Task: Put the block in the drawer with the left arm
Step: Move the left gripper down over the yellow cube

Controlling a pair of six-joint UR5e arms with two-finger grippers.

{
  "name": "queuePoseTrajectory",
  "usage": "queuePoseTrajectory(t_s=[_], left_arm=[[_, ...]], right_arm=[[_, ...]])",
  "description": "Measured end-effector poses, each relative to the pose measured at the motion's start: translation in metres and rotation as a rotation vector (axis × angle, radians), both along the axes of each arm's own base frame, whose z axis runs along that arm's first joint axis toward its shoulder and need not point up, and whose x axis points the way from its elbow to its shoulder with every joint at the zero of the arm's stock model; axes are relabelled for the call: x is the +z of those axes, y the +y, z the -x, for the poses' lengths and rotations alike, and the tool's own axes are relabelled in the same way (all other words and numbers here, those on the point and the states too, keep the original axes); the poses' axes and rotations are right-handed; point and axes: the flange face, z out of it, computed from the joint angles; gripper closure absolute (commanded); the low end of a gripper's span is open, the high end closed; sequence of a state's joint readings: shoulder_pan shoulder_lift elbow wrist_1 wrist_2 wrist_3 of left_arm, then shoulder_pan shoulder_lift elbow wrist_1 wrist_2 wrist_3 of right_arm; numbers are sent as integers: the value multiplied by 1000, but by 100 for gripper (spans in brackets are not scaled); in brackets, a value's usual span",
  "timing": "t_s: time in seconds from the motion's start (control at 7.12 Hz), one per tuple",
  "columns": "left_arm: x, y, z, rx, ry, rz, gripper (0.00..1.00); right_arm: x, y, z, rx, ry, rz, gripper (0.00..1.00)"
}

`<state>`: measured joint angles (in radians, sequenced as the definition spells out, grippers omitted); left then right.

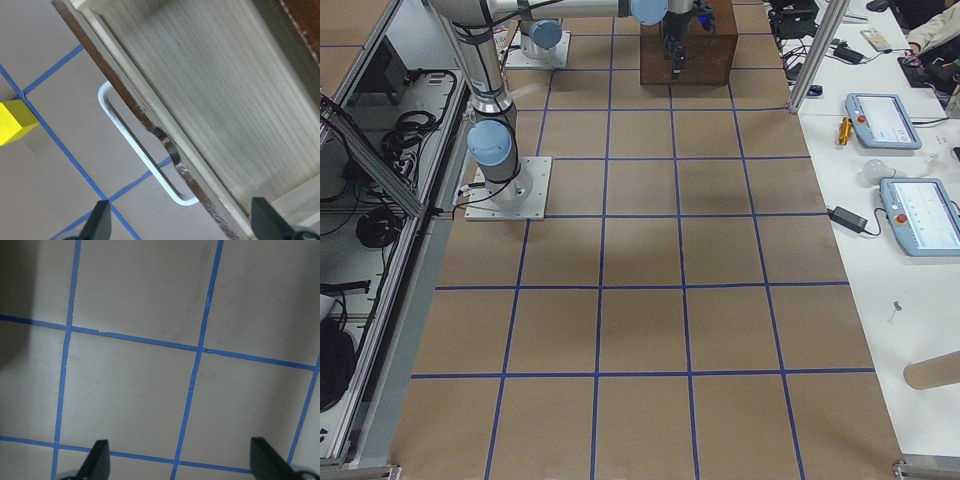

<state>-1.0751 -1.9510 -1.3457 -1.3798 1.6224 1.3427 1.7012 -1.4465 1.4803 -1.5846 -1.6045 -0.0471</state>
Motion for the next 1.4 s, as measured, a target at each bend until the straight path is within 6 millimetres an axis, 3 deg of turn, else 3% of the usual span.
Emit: queuePoseTrajectory(t_s=[0.28,0.7,0.98,1.4], left_arm=[[-26,-37,-43,-268,-35,-26,0],[-75,-66,-109,-480,-52,-29,0],[-100,-80,-130,-575,-67,-19,0],[-137,-96,-143,-615,-58,-9,0]], right_arm=[[0,0,0,0,0,0,0],[0,0,0,0,0,0,0],[0,0,0,0,0,0,0],[0,0,0,0,0,0,0]])
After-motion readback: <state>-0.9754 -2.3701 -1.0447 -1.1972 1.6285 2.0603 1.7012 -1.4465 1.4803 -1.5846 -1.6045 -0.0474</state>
